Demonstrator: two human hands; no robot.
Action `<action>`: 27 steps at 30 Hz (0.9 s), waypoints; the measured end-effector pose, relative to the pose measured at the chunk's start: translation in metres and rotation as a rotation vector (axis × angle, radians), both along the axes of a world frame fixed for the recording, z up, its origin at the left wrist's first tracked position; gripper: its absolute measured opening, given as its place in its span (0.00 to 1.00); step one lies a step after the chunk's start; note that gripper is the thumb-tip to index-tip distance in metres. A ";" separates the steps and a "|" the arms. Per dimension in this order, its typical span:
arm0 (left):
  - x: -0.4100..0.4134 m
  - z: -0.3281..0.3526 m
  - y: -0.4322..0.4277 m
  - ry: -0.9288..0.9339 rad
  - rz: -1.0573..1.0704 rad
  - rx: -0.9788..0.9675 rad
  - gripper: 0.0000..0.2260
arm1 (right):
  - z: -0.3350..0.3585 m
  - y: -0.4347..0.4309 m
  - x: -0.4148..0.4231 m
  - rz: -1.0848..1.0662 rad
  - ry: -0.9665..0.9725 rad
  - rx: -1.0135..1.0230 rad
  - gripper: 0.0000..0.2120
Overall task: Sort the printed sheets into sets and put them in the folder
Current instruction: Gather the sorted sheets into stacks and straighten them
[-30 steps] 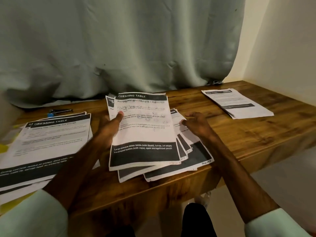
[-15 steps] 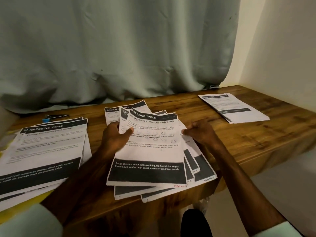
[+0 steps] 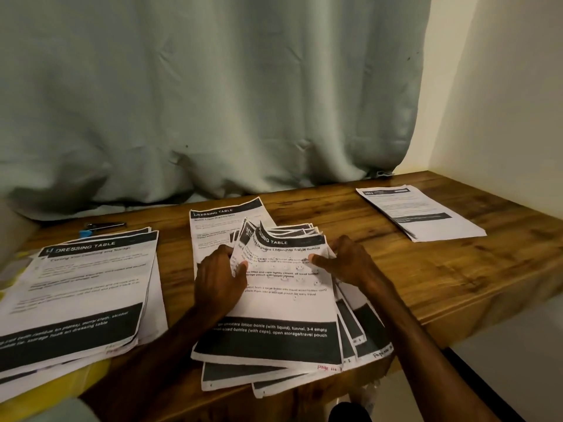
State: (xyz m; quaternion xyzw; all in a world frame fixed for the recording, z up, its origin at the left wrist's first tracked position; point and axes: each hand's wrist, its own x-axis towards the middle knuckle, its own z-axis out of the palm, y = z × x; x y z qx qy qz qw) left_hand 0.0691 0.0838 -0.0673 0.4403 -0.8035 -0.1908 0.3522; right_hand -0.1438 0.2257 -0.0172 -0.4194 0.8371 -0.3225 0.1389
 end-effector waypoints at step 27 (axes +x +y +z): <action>-0.004 0.005 0.010 -0.073 0.057 0.002 0.18 | 0.039 0.008 0.004 0.100 -0.333 0.195 0.16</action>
